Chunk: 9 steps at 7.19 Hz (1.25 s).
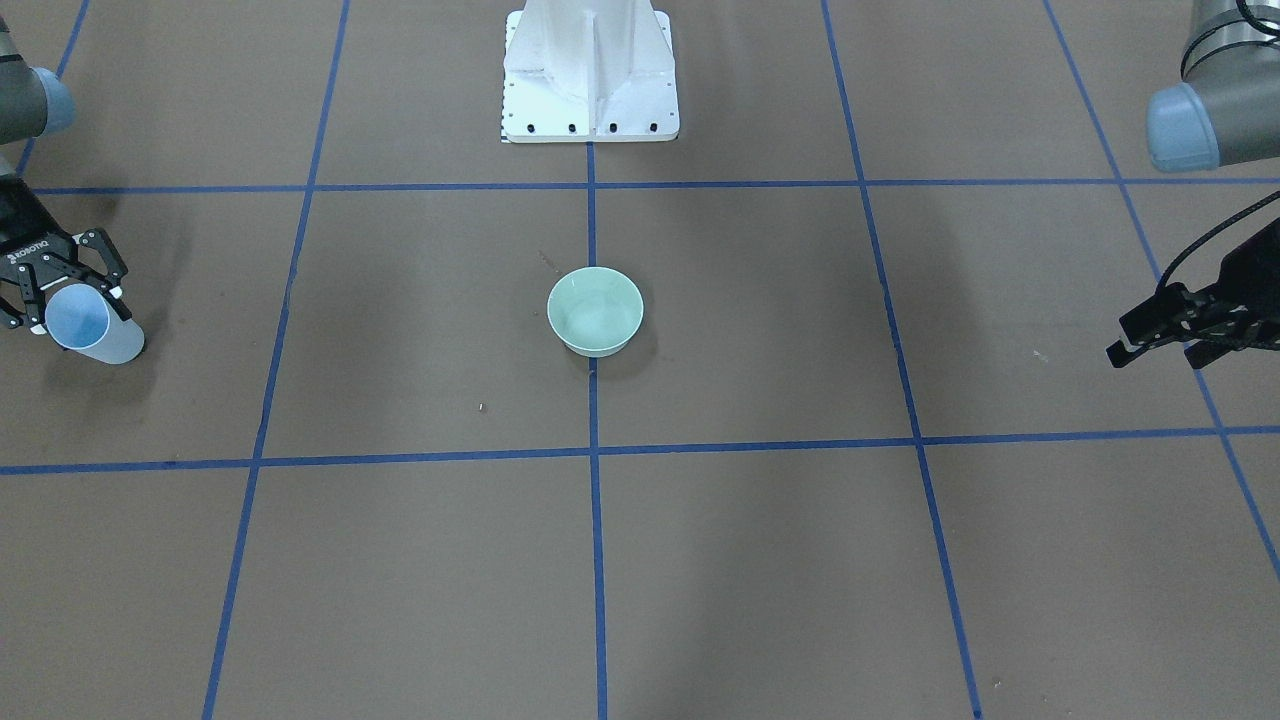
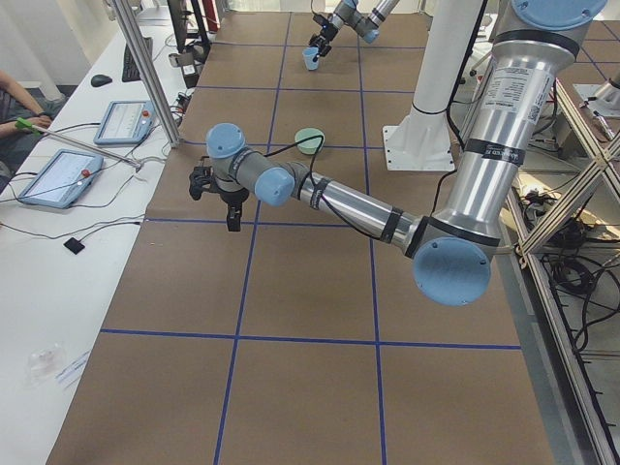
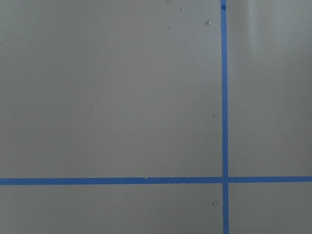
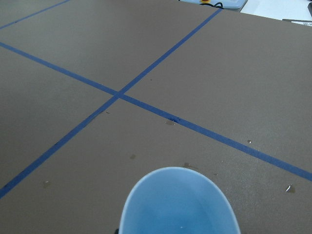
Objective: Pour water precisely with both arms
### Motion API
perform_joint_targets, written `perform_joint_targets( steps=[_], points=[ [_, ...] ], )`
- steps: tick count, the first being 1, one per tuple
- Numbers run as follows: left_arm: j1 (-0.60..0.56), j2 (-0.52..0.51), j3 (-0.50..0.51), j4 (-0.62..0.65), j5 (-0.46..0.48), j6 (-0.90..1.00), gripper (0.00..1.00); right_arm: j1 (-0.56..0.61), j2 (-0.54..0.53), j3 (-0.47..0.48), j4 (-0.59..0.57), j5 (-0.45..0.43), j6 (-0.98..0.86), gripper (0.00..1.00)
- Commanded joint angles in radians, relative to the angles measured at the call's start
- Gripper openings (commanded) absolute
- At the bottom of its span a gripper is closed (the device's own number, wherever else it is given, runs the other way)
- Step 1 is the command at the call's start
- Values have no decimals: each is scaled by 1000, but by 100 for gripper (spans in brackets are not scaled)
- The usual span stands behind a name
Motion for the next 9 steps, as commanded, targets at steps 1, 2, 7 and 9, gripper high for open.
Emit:
perform_joint_targets(
  steps=[1,2,7,9],
  points=[
    [-1,0,0,0,0,0,99,0,-5,-4,0,3,0,98],
    [-1,-2,0,0,0,0,99,0,-15,-3,1,4,0,99],
    [-1,0,2,2,0,0,99,1,-103,13,65,17,-2,99],
    [-2,0,0,3,0,0,99,1,-139,14,96,38,1,99]
  ],
)
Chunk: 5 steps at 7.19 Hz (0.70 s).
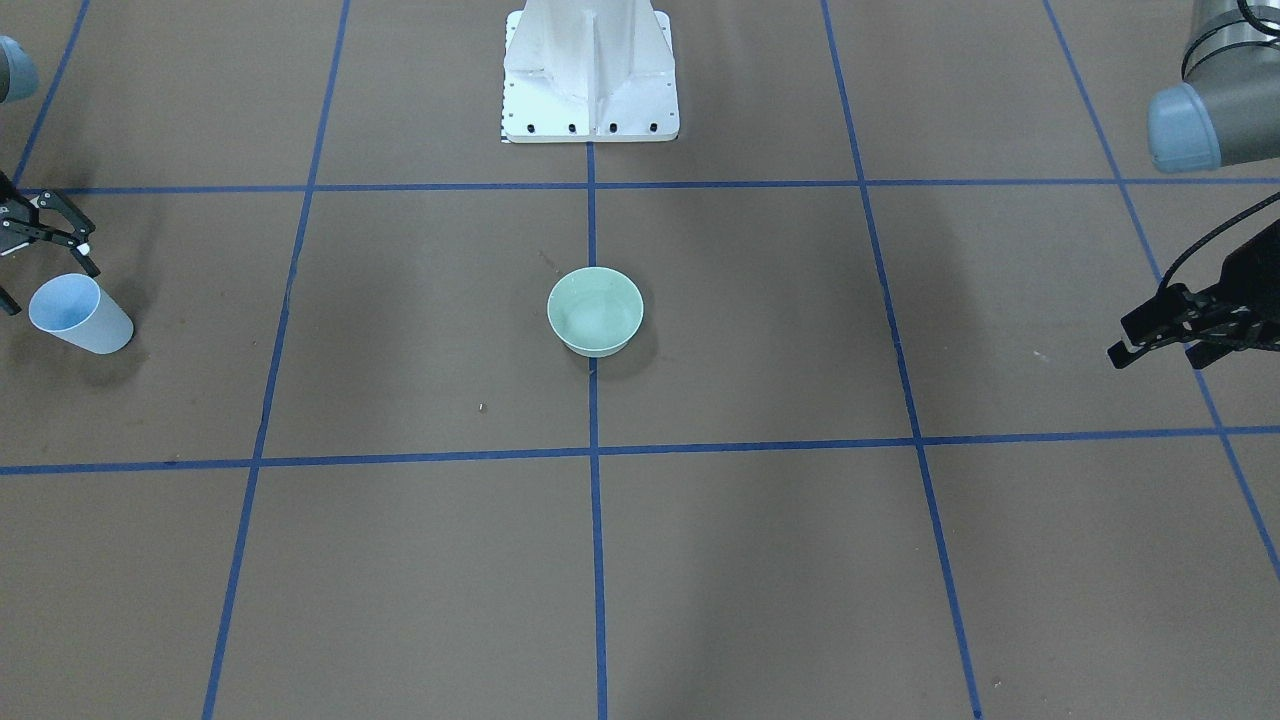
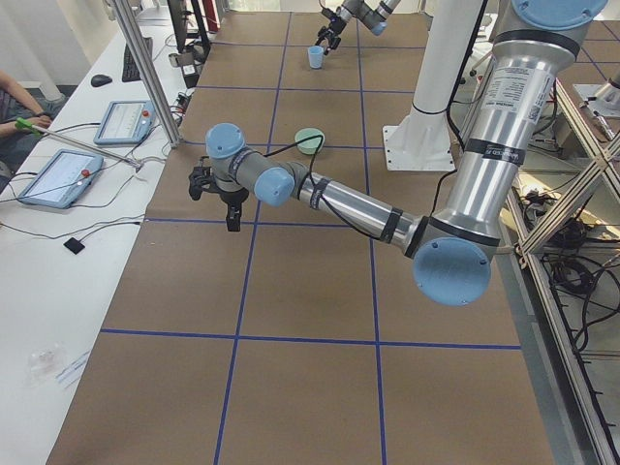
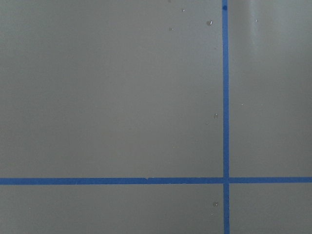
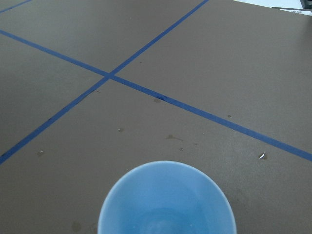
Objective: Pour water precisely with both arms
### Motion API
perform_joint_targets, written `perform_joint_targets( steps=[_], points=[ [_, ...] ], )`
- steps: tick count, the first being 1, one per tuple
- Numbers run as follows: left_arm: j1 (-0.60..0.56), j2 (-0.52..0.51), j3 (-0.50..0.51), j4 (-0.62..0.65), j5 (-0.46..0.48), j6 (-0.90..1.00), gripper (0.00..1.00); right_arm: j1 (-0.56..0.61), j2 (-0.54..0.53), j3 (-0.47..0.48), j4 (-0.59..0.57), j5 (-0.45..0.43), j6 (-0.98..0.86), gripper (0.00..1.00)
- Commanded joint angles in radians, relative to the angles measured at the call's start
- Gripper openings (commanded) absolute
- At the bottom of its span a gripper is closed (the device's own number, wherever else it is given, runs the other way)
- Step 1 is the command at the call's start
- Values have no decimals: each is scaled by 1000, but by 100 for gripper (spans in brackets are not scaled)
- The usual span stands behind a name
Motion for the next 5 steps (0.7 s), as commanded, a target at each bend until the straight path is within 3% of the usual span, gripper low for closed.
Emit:
perform_joint_targets(
  steps=[1,3,5],
  points=[
    [1,2,-10,1,-2,-11,99,2,-40,3,28,27,2,99],
    [88,-4,-95,30,0,-120,99,43,-56,-9,47,125,2,99],
    [282,-64,-178,32,56,-369,99,215,-39,-37,21,299,-1,99]
  ],
)
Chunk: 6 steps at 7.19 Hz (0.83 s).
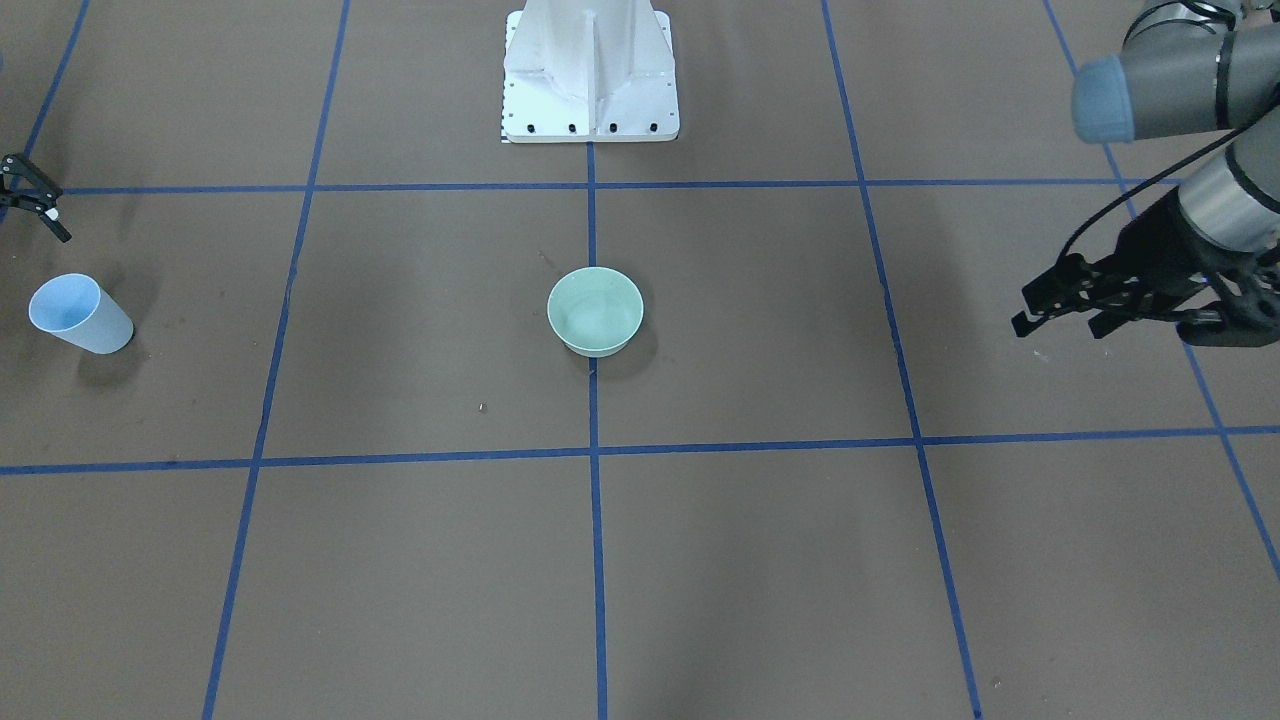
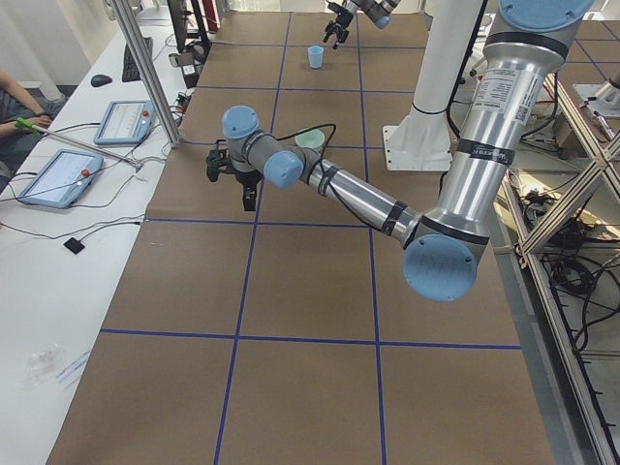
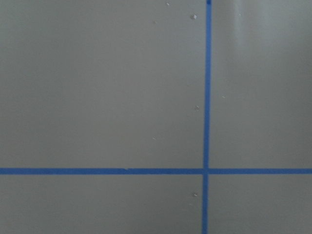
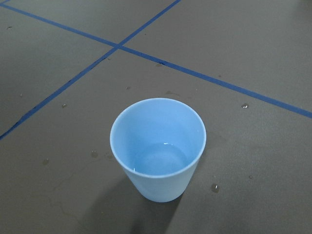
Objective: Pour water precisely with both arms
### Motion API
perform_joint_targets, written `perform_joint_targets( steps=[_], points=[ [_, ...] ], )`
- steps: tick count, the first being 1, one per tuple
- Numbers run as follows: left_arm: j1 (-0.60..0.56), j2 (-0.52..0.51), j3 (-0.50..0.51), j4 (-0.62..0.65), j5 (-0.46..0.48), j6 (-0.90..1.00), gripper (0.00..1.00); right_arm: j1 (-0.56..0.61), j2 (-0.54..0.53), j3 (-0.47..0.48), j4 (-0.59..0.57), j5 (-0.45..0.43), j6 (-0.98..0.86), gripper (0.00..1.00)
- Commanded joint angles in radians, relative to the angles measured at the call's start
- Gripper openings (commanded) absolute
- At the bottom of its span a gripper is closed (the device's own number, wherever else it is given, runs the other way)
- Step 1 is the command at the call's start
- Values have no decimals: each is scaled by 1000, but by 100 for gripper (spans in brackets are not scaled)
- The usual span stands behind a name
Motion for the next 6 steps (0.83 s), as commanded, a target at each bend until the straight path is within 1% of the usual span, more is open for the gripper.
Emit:
perform_joint_targets(
  steps=[1,2,3,4,5,6],
  points=[
    [226,-94,-54,2,101,-262,99,192,25,-22,-76,167,-6,99],
    [334,-138,-49,6,155,-342,99,261,53,-22,-169,207,-73,99],
    [430,-166,-37,6,228,-372,99,323,87,-19,-276,250,-145,99],
    [497,-224,13,7,282,-383,99,387,136,-19,-388,305,-188,99],
    [528,-320,113,12,286,-430,99,439,174,-18,-492,349,-225,99],
    [551,-380,188,12,298,-435,97,485,206,-18,-595,377,-290,99]
  ],
)
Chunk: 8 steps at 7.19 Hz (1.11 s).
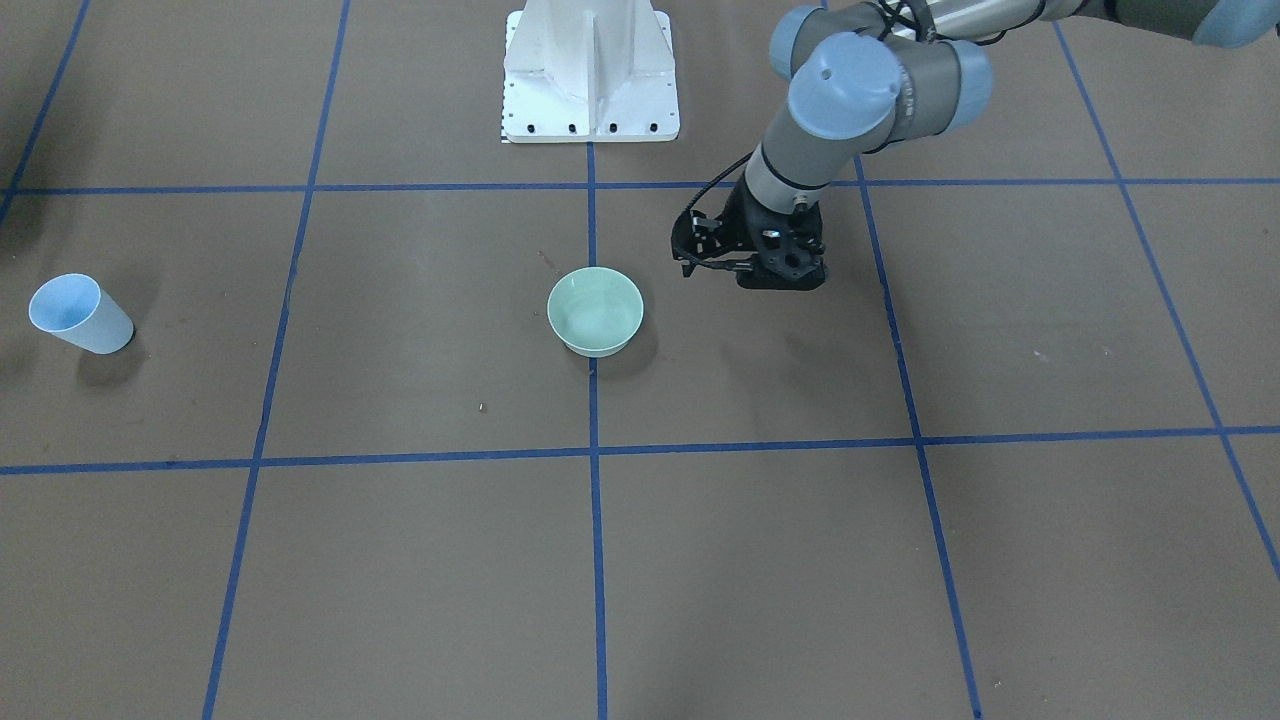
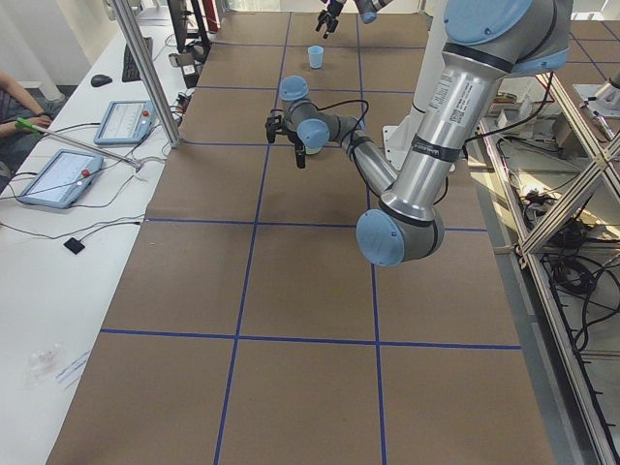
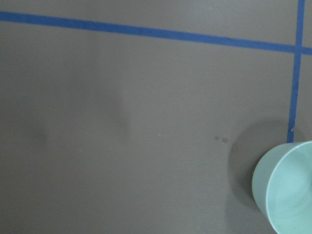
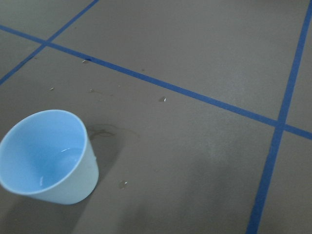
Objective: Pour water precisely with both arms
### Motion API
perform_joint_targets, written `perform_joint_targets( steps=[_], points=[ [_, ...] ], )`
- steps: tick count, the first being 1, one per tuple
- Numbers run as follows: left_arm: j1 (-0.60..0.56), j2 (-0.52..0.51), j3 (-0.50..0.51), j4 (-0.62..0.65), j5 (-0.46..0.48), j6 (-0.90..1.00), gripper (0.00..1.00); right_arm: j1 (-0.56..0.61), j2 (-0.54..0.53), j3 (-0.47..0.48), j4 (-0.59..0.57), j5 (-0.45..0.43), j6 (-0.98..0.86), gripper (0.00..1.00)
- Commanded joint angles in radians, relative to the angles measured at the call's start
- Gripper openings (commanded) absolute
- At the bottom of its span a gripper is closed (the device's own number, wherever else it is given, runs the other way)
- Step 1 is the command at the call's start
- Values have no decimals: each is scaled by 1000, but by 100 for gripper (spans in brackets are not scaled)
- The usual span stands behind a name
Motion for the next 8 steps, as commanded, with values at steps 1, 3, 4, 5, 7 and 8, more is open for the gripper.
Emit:
perform_joint_targets(
  steps=[1,3,4,5,7,8],
  points=[
    [63,-140,167,-7,52,-23,95,109,83,7,-234,86,-133,99],
    [65,-171,208,-10,53,-23,85,140,114,7,-321,140,-181,99],
    [65,-173,217,-12,53,-23,76,140,115,7,-321,141,-181,99],
    [65,-173,219,-12,53,-23,64,140,115,7,-321,141,-181,99],
    [65,-173,225,-14,53,-23,51,140,116,7,-321,141,-181,99],
    [65,-173,225,-14,53,-23,26,138,116,7,-321,141,-181,99]
  ],
)
